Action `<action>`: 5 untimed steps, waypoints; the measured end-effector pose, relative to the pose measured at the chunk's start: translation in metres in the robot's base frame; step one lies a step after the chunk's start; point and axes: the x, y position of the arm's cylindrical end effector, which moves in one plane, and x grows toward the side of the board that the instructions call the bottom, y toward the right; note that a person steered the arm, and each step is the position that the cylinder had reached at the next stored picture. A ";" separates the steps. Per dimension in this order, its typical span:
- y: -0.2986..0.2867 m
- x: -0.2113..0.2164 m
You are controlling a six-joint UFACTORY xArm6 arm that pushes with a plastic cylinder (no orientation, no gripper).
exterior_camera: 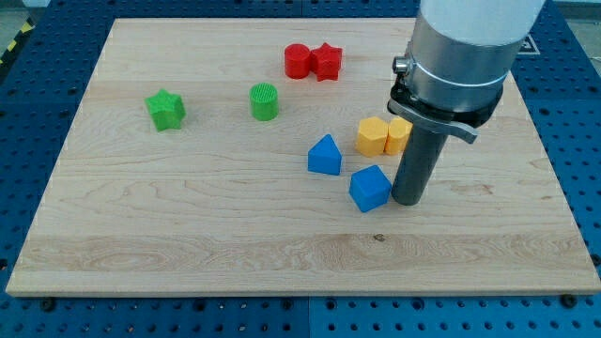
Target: Slide the blue cube below the blue triangle
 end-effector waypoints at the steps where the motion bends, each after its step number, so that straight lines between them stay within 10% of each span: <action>1: -0.024 -0.002; 5: -0.058 -0.018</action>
